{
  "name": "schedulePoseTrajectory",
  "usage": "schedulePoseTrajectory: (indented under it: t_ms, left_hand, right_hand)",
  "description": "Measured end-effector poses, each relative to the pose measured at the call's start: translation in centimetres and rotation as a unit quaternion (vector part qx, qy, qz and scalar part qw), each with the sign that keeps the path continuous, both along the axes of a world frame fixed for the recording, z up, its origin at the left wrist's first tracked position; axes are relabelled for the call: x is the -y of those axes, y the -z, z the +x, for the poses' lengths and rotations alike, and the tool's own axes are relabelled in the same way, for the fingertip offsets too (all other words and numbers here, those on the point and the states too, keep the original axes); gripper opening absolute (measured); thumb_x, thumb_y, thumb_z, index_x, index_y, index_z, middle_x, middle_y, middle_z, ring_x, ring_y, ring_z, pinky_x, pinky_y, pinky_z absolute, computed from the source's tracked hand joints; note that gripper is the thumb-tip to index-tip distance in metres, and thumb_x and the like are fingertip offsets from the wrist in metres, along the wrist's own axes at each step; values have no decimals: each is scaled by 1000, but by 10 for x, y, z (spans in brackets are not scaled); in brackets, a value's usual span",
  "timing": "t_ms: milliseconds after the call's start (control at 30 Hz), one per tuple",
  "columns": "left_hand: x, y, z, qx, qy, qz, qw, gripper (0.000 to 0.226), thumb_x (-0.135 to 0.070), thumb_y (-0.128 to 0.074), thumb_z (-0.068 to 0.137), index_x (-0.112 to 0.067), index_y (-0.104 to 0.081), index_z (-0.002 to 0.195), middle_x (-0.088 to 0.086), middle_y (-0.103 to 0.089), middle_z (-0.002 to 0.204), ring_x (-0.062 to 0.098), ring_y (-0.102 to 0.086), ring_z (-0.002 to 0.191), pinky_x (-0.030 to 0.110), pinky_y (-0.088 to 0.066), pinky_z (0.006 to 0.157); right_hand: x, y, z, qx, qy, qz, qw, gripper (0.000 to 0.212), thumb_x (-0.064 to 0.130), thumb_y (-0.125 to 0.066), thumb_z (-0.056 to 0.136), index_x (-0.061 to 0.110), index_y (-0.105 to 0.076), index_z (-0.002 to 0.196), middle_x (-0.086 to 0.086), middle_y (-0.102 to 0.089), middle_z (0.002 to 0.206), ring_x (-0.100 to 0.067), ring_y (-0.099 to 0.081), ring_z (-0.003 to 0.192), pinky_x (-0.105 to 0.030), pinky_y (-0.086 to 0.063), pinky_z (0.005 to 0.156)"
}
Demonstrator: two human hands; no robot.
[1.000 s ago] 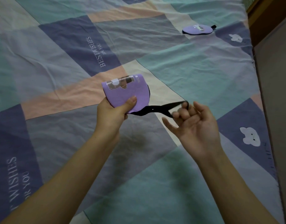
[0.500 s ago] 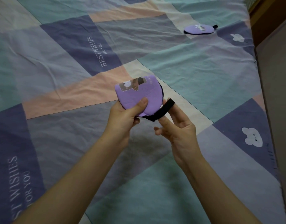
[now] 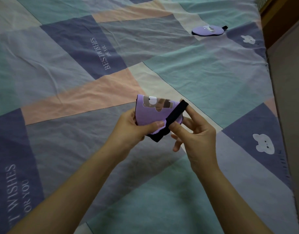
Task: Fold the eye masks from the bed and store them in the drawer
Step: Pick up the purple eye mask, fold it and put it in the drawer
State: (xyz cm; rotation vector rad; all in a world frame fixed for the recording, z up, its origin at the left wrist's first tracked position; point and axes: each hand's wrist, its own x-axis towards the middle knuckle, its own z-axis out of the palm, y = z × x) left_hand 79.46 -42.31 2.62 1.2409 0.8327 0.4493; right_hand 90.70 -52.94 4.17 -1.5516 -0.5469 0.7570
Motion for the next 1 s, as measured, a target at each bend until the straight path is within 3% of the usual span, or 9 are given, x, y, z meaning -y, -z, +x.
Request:
schedulePoseTrajectory:
  t_ms: [200,367,433,500,533,633,733,833,1000]
  left_hand:
    - [-9,-1,-9,-29,87,20,996,22,-1,-72,75,-22,-69,78,-4,-65,63,11,-53,61,23,-40,53]
    - [-12,-5,-12,-21,158,20,987,30,13,-64,78,-17,-66,80,-13,-66,55,-3,-59,52,11,-44,49]
    - [-9,-3,-12,-15,169,12,985,26,7,-66,80,-18,-67,85,-13,-68,61,-3,-61,57,11,-45,52]
    - [-5,-1,-12,-16,158,3,987,12,-15,-68,84,-19,-67,95,-11,-69,70,1,-60,62,15,-44,54]
    - [-3,1,-10,-21,141,0,990,20,-28,-65,86,-18,-66,103,-9,-68,76,4,-59,64,19,-44,56]
    - [1,4,-5,-12,80,-43,996,49,-53,-56,87,-16,-59,119,5,-72,104,23,-68,88,37,-54,70]
    - [2,4,-3,10,46,-47,998,56,-34,-80,73,-8,-60,117,13,-70,108,28,-68,99,31,-57,68]
    - [0,5,-6,5,48,-28,998,43,-14,-81,71,-6,-64,110,14,-72,99,26,-69,88,34,-53,70]
    - [-11,-4,-16,-59,52,-44,996,48,-21,-76,76,-13,-54,117,6,-72,98,14,-71,76,21,-54,59]
  right_hand:
    - [0,0,5,-3,-70,-2,998,49,21,-85,59,29,-66,103,2,-77,81,-16,-69,57,-52,-51,47]
    - [0,9,12,-50,-132,-19,990,41,17,-80,62,16,-68,102,-7,-69,76,-27,-66,62,-28,-48,37]
    - [0,11,15,-61,-151,-34,986,42,19,-80,61,14,-68,102,-11,-66,76,-30,-61,62,-26,-48,40]
    - [-1,14,16,-64,-150,-39,986,38,14,-76,64,11,-66,101,-10,-65,76,-26,-61,63,-28,-51,46]
    - [-2,16,15,-64,-144,-38,987,38,11,-75,64,10,-64,101,-9,-65,77,-23,-62,65,-30,-54,51]
    - [-6,20,8,-58,-125,-37,990,50,6,-77,59,6,-57,105,-4,-66,82,-13,-63,72,-25,-56,66]
    - [-7,19,-1,-53,-108,-29,992,57,-5,-82,63,1,-49,109,-9,-66,88,-10,-65,73,-23,-57,68]
    - [-7,15,-7,-45,-93,-20,994,61,-9,-76,70,9,-46,120,-4,-63,101,-4,-68,74,-19,-56,66]
    - [1,1,8,134,-156,15,979,88,3,-79,70,32,-35,139,11,-45,138,-16,-67,99,-27,-56,83]
